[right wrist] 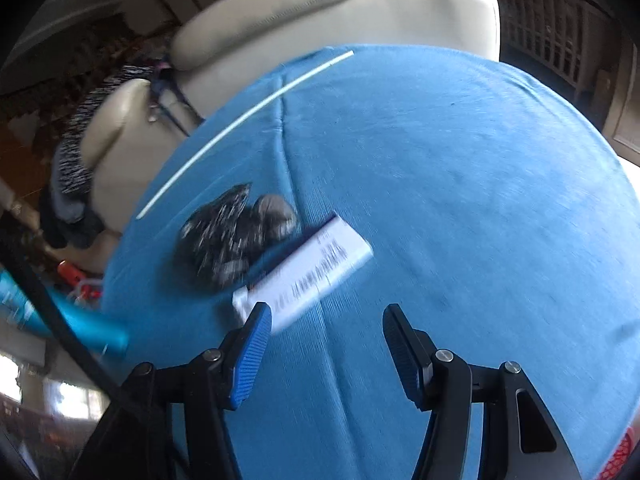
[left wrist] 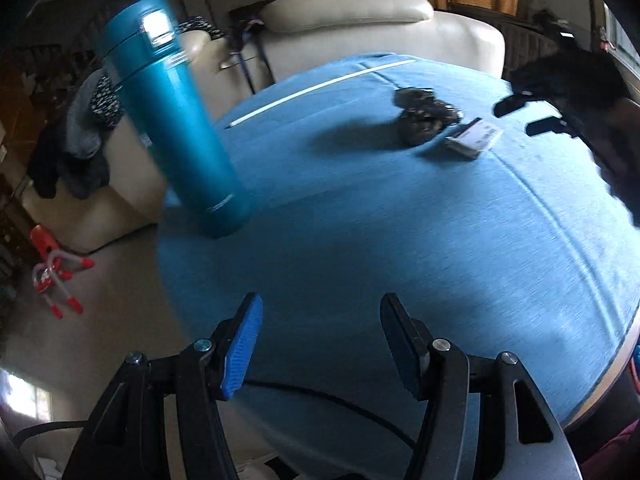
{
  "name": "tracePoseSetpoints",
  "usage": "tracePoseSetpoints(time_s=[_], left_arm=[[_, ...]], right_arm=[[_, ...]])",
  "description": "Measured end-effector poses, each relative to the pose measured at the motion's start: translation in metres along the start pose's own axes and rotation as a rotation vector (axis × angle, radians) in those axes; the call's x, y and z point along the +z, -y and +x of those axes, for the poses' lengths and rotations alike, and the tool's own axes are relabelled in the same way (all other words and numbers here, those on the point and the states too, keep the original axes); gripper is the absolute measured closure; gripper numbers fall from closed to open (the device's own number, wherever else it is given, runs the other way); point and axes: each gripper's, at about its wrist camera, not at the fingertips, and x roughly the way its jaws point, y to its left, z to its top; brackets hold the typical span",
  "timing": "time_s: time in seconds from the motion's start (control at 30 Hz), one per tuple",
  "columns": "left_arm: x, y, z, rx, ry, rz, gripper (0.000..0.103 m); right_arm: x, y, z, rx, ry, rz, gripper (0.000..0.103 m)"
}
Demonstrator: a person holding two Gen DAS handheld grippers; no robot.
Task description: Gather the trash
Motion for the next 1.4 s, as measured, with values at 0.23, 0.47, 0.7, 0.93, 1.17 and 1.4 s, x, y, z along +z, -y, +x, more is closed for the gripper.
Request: tracePoseSetpoints(time_s=[0.23,0.47,0.7,0.93,1.17,1.4], left_arm=[[-0.013,-0.023,-0.002,0.021,-0.011,-0.044,0.04],[-0.005,-0.03,0.003,0.009,-0.003,-0.055,0.04],[0.041,-0.009,0.007,-0.082,0.055,-0.041,0.026],[0.124,0.041,0.046,-0.135,0.099,0.047,0.023],[0.199,0.078,0.114,-0.229,-0.007,0.047,0.023],[0.214,0.117,0.171,-0.262,-0.142,0.07,0.023]], right_arm=[[0.026,-0.034,0.067,-0.189,-0.114,0.087,0.035],[0.005,-0.068,0.074,-0.276,-0.083,-0.138,0.042],[-0.025,-0.037,0.039,-0.176,-0.086,-0.165,0.051],[-0.072,0.016,-0.015,-0.11,-0.059,-0.194,0.052],[-0.105,0.072,-0.063,-0.108,0.002,-0.184,0.052],[-0.122,0.111,-0.073,-0.095,0.023,-0.096,0.051]])
